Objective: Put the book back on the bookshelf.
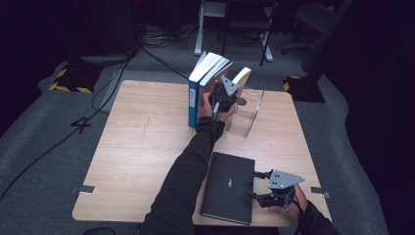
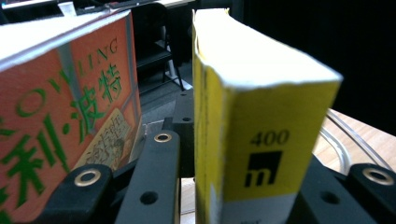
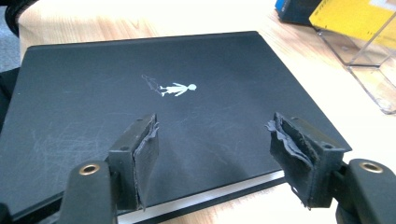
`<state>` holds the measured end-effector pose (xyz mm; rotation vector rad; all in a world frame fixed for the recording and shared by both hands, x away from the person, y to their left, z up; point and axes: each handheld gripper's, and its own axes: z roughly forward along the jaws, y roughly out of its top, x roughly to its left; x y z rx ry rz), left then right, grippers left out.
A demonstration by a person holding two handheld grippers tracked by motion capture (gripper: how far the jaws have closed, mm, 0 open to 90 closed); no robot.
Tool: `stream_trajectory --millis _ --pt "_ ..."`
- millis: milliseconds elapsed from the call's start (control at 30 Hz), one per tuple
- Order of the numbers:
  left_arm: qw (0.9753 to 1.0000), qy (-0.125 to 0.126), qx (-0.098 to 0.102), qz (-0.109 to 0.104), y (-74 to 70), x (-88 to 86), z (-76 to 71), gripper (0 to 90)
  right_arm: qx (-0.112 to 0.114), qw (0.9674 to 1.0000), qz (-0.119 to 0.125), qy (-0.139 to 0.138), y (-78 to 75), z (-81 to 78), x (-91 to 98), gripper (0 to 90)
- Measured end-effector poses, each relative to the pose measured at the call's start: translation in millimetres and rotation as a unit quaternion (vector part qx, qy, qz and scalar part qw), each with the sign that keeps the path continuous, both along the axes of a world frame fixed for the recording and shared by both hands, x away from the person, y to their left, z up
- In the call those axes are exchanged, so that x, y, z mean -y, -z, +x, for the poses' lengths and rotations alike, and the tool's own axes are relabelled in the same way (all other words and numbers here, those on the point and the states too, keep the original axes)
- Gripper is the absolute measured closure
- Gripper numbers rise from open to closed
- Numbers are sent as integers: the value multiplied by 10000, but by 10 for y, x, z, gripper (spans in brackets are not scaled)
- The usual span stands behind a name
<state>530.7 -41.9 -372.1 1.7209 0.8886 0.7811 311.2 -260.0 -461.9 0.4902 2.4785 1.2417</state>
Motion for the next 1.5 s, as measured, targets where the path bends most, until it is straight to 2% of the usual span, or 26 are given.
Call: stream_trajectory --millis 133,200,267,367,500,567,633,833,900,967,1167,1300,1500 --pt "9999 -66 -86 -133 82 21 90 749 8 10000 12 -31 -7 -10 -3 329" --pt "9994 -95 -97 -307 104 13 112 748 14 10000 -7 -34 -4 -15 0 329" --pt "9993 -106 -68 -364 117 12 135 748 26 10000 7 -33 -8 -18 13 329" --pt "9983 -156 8 -558 120 12 154 748 25 10000 29 -20 -11 -20 23 329" --pt "9988 -142 -18 -458 133 66 177 747 -2 10000 10 -50 -5 -29 13 329" --pt "9988 -135 -29 -473 148 71 179 746 2 10000 3 -48 -5 -32 10 329" --pt "9982 -137 -39 -584 180 58 165 745 5 10000 7 -53 -4 -32 15 328" --pt "9981 -155 -60 -589 202 35 116 728 -7 10000 9 -20 -1 -25 22 328" --pt "9986 -135 -88 -513 202 26 95 728 -6 10000 -20 -44 3 -26 11 328" --pt "9992 -168 -59 -351 208 25 64 706 -17 10000 -42 -43 7 -31 1 326" --pt "9994 -314 -97 -125 233 -37 9 579 -32 9999 -96 -75 23 -21 6 326" --pt "9996 -230 -146 68 285 -121 -67 521 -47 9999 -117 -55 37 -7 15 325" --pt "9990 82 -240 356 389 -281 -238 450 -73 9998 -191 -86 51 -9 3 324"
